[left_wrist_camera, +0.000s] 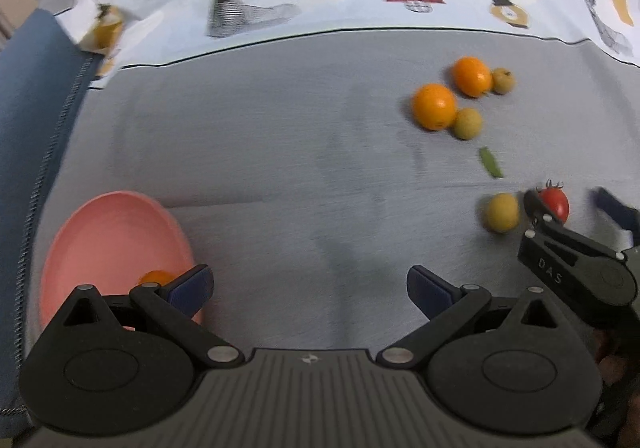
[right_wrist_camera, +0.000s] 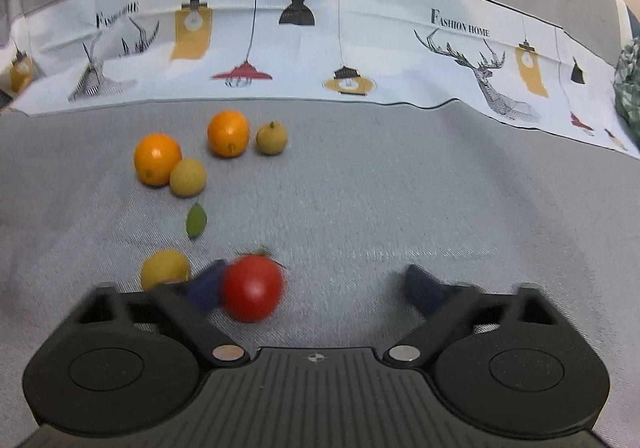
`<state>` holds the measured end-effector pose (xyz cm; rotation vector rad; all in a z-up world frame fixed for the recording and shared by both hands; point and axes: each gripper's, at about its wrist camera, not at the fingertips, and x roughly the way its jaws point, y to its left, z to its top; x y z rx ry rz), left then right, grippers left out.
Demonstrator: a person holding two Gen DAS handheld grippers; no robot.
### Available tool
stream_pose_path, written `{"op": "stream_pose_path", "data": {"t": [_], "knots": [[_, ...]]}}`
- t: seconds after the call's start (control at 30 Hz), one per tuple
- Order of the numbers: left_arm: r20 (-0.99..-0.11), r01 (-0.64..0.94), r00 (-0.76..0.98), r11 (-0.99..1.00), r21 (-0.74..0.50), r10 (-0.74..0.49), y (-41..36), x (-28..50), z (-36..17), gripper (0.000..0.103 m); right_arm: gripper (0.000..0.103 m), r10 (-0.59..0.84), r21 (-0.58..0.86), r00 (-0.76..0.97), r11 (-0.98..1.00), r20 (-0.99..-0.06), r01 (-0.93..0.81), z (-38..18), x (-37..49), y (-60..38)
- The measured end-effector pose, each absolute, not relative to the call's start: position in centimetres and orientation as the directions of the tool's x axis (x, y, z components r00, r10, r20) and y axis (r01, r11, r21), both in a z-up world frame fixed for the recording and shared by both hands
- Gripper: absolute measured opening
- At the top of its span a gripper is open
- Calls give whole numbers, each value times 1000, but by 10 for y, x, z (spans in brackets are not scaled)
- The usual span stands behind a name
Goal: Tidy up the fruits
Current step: 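Grasp a small yellow fruit with the left tool while the right tool grasps a red tomato, then carry the yellow fruit and the red tomato in both tools toward the pink plate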
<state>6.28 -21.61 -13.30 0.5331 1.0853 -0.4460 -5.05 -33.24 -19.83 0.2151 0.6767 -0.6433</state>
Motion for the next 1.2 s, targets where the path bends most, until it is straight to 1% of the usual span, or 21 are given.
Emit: {"op": "stream_pose_path", "data": {"t": [0.07, 0.13, 0.23, 0.37, 0.6, 0.77, 0.83, 0.87, 0.9, 0.93, 0.97, 1.0, 1.07, 1.2], "knots": [[-922, 603, 374, 782, 158, -102, -228, 62, -138, 103, 46, -498, -28, 594, 781, -632, 624, -195, -55, -333], [-931, 622, 341, 773, 120, -130, -240, 61, -143, 103, 39, -527, -38, 571, 755, -630, 654, -194, -59, -338], [-937, 645, 307, 760, 77, -166, -259, 59, -151, 103, 39, -590, -29, 502, 666, -633, 746, -193, -67, -355], [-955, 659, 217, 752, -9, -202, -280, 61, -164, 103, 40, -626, 6, 444, 575, -641, 818, -194, -79, -372], [-958, 672, 112, 730, -123, -264, -302, 60, -177, 102, 40, -632, 31, 430, 540, -645, 841, -197, -83, -378], [-953, 664, 123, 737, -128, -277, -311, 61, -181, 102, 39, -637, 28, 425, 535, -643, 844, -197, -84, -378], [-949, 662, 140, 739, -123, -284, -312, 60, -181, 95, 39, -639, 23, 424, 536, -642, 844, -197, -83, -378], [-944, 670, 160, 734, -111, -289, -315, 60, -179, 82, 39, -639, 22, 424, 537, -641, 843, -197, -83, -378], [-939, 683, 178, 724, -98, -295, -315, 58, -177, 61, 39, -640, 18, 424, 539, -641, 842, -197, -83, -377], [-934, 695, 187, 713, -93, -304, -316, 56, -175, 49, 37, -643, 9, 421, 542, -640, 841, -197, -83, -376], [-932, 701, 181, 706, -100, -313, -316, 57, -174, 28, 33, -645, 1, 420, 545, -639, 839, -197, -82, -374], [-933, 698, 172, 707, -112, -317, -315, 58, -173, 28, 31, -647, -11, 419, 552, -637, 834, -197, -81, -371], [-932, 692, 170, 712, -117, -319, -311, 59, -172, 28, 31, -654, -47, 417, 568, -631, 821, -196, -77, -365], [-922, 685, 174, 715, -139, -346, -298, 58, -160, 28, 30, -654, 8, 437, 550, -618, 835, -190, -83, -369]]}}
